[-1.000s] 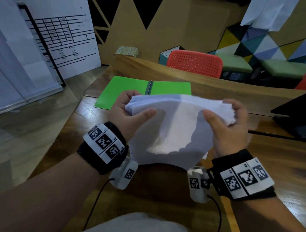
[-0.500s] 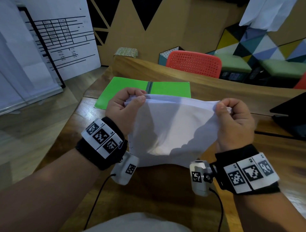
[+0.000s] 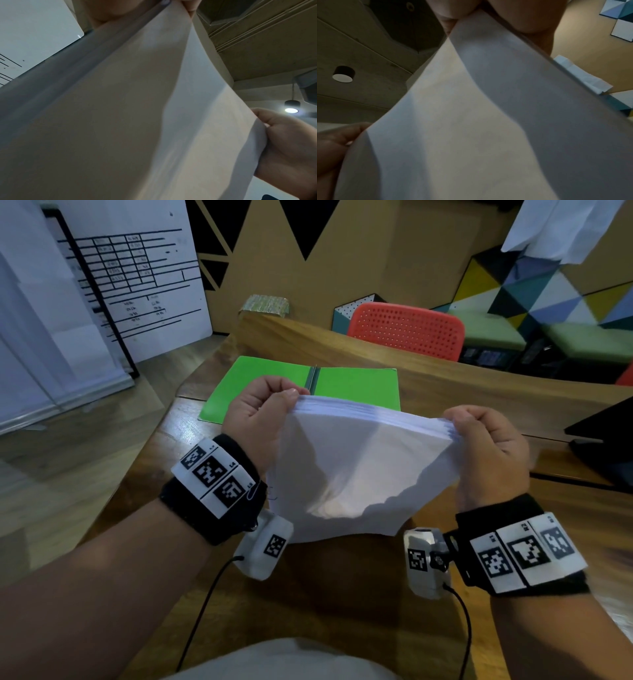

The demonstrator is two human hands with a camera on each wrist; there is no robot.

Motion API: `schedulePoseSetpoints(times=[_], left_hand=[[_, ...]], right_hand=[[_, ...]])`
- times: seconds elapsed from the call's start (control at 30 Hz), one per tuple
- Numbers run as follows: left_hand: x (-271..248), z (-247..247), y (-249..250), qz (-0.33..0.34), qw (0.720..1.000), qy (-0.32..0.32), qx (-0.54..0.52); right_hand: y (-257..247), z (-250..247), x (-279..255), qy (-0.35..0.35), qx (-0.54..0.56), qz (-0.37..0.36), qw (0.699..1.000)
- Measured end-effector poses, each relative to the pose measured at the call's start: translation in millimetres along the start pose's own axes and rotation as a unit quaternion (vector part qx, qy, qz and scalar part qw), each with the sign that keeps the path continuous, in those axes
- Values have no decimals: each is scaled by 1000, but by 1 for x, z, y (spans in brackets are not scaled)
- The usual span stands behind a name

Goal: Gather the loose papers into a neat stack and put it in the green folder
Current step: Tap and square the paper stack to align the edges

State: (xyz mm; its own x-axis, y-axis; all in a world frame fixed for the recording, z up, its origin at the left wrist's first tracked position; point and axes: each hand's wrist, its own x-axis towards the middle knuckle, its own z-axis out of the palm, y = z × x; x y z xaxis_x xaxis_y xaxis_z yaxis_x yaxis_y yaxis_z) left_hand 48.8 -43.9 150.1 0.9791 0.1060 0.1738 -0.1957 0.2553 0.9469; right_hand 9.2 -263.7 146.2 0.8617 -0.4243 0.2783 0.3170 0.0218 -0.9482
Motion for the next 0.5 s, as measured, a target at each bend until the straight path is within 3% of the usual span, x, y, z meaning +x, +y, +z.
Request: schedulePoseSetpoints(times=[0.13,0.23,0.33,0.43,0.5], left_hand=[[1,-10,-9,18,999,-46,0],[-6,-15,-16,-11,992,-79,98],[-13,-12,-16,-57,990,-34,127],[-16,-16,-15,-21,997,-15,77],[-20,-19,-11,23,996,-41,80]], right_hand=[[10,-12,-4,-87,64,-2,994],[16,-6,-12,-78,21,54,995],[15,0,-19,-40,13,94,995],[9,3,-25,-14,17,47,999],[5,5,-29,-8,21,-11,1000]])
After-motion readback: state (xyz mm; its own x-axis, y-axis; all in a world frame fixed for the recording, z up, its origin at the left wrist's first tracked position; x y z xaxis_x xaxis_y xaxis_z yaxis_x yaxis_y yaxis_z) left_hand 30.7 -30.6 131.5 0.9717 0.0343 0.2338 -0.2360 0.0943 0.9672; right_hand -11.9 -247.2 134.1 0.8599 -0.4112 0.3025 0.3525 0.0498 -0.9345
